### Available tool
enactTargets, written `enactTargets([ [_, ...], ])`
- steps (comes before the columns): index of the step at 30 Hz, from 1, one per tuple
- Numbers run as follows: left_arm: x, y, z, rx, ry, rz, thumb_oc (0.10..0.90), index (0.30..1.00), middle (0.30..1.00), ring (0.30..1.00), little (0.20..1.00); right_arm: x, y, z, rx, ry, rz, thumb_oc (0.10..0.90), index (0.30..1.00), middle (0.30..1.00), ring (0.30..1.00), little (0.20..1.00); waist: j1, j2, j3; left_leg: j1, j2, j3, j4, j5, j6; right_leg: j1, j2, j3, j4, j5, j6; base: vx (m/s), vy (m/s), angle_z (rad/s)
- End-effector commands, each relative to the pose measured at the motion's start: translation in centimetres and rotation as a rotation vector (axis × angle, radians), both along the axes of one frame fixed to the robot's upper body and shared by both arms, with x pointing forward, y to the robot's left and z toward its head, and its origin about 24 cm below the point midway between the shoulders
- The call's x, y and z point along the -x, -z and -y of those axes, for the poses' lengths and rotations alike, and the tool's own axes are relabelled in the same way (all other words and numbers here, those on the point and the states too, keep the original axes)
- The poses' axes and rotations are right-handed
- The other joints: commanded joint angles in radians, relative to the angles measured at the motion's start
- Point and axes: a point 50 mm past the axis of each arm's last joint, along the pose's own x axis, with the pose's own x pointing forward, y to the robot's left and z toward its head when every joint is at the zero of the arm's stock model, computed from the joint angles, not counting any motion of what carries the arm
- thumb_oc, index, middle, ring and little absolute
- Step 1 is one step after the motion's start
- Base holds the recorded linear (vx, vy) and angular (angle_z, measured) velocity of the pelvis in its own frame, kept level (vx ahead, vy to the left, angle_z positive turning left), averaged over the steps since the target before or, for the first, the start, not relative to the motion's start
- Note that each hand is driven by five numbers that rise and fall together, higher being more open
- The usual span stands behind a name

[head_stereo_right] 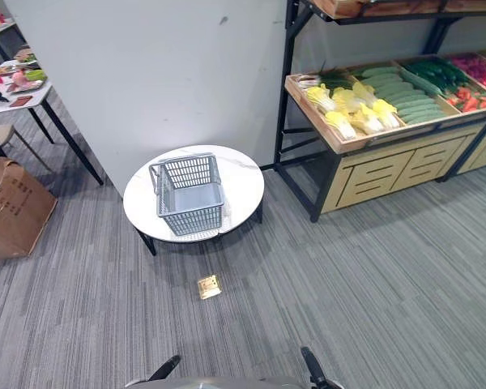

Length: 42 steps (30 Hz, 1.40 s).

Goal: Get the vegetables into the basket

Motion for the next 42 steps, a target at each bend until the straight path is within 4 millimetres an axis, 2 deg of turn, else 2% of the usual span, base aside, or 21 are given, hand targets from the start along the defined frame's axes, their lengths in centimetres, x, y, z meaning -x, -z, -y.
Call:
enactTargets([
  [1,-4.52,-0.88,1.90,0.049,0.028,0.137,0.900,1.000,1.000,1.000,1.000,-3.39,-0.63,0.46,0.009,0.001,0.093,0.900,1.000,1.000,1.000,1.000,-0.019,-0.009,0.042,0.086,0.002,0.091,-0.033,-0.051,-0.029,0.192,-0.023,0.092,-0.181,-0.029,0.076,0.00,0.000,0.00],
  [42,-3.77,-0.71,1.26,0.061,-0.042,0.118,0.900,1.000,1.000,1.000,1.000,-3.04,-0.47,0.09,0.005,-0.055,0.064,0.900,1.000,1.000,1.000,1.000,0.006,-0.022,0.054,0.095,-0.007,0.096,-0.033,-0.070,-0.007,0.171,-0.029,0.100,-0.130,-0.039,0.093,0.00,0.009,-0.01],
])
